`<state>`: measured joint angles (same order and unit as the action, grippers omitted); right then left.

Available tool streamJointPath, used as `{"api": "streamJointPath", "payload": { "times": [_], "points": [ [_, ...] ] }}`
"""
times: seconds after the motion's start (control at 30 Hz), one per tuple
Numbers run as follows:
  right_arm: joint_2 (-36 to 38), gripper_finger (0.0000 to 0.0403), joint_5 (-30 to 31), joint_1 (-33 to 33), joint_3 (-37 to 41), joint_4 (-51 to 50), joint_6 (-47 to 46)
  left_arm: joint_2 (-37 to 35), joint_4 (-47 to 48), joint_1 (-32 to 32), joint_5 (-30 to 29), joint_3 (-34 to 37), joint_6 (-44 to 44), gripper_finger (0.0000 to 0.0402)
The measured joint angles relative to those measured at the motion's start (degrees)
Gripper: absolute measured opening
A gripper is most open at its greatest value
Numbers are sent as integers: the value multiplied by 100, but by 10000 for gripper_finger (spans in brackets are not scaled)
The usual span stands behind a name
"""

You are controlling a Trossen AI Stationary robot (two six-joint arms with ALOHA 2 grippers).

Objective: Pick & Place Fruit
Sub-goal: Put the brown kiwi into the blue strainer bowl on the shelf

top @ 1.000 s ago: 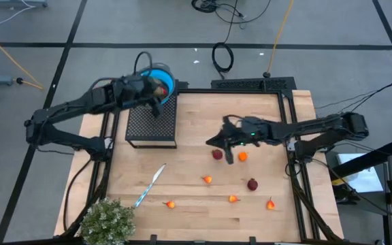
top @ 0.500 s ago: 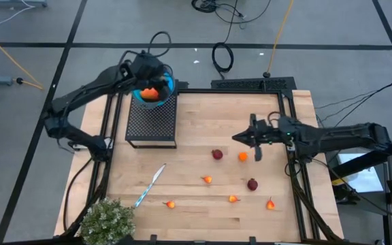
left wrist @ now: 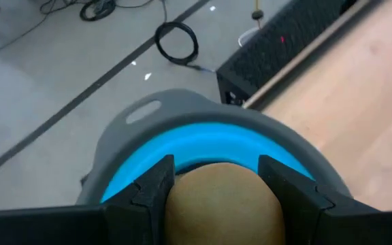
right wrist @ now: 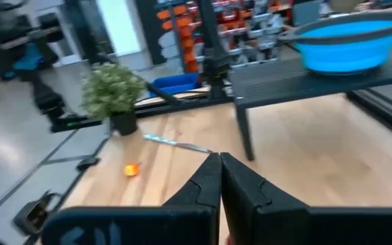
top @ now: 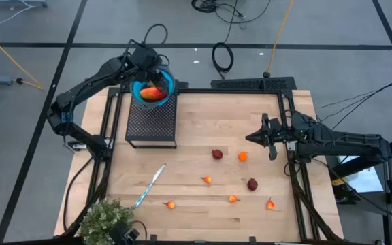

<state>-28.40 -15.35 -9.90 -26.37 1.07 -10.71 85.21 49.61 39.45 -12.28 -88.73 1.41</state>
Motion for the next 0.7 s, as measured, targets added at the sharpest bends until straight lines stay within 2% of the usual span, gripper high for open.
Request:
{"api": "streamJointPath", "payload": {
  "times": [0.1,0.4,0.57,0.7],
  "points": [
    [1,0,-322,-52,0,-5,74,0,-112,104,30,0,534,182],
    [1,0,-440,-60,0,-95,90,0,-291,217,68,0,3106,182],
    [1,0,-437,-58,0,-95,90,36,-295,333,176,0,3803,182],
    [1,0,-435,-58,0,-93,48,156,-291,399,204,0,4028,182]
  ]
}}
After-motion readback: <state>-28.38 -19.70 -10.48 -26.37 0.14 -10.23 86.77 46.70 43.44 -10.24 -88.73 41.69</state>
